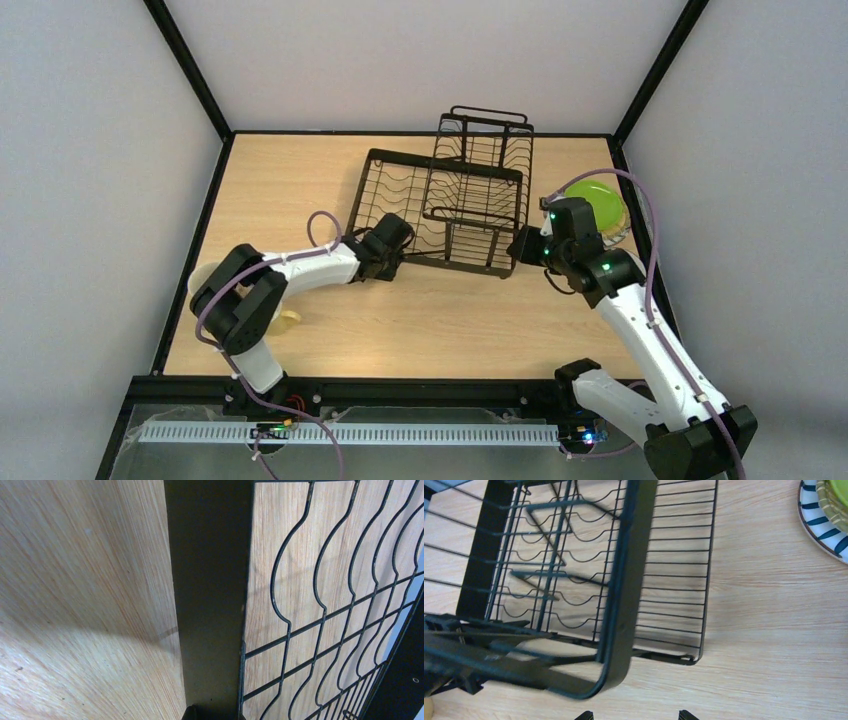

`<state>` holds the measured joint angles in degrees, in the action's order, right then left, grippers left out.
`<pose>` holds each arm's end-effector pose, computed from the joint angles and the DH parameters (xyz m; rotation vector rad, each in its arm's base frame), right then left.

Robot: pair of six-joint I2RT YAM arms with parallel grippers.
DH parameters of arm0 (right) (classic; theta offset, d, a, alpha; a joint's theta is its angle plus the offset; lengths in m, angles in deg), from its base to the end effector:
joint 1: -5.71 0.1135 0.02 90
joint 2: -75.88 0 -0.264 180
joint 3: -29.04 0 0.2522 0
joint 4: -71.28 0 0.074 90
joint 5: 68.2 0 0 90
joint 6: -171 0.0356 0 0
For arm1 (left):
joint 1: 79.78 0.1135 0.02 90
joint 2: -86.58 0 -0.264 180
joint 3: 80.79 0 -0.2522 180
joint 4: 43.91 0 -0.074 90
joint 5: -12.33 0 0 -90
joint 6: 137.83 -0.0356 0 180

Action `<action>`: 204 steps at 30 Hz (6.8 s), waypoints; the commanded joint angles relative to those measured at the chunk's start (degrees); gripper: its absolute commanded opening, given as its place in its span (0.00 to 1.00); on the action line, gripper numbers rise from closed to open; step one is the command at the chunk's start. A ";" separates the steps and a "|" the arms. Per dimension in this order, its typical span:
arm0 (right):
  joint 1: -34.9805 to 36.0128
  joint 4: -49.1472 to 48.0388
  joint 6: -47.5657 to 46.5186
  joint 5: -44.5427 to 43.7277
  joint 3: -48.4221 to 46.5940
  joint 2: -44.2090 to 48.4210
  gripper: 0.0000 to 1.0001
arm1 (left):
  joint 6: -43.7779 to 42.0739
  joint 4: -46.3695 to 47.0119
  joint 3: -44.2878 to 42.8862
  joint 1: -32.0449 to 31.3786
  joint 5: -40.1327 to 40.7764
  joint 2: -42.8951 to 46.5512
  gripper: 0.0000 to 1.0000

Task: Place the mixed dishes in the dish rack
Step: Adjust the dish rack at the center of the board.

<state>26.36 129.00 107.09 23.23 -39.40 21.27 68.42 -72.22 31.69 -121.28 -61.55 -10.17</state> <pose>0.1784 0.0682 0.3130 0.1002 2.3755 0.4286 0.2531 -0.2107 0.1612 -1.7136 2.0614 -0.6918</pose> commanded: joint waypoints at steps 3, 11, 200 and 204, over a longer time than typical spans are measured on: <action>1.20 2.89 -1.13 1.73 -0.67 1.30 0.95 | 10.75 9.40 -4.20 -1.96 -0.46 -2.46 0.02; 1.50 1.08 -2.18 0.17 -3.03 -1.29 0.96 | 9.02 5.73 -5.86 -2.19 0.16 -1.11 0.15; -9.84 -9.47 -10.01 -14.18 -27.17 -36.19 1.00 | -18.73 -20.83 4.65 -31.77 -21.22 2.72 0.57; -9.84 -9.13 -9.24 -13.40 -25.18 -32.93 1.00 | -16.78 -20.67 6.17 -32.96 -19.74 5.41 0.60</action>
<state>15.82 123.98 96.69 7.41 -66.44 -15.06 54.39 -87.83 36.48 -154.74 -76.68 -6.30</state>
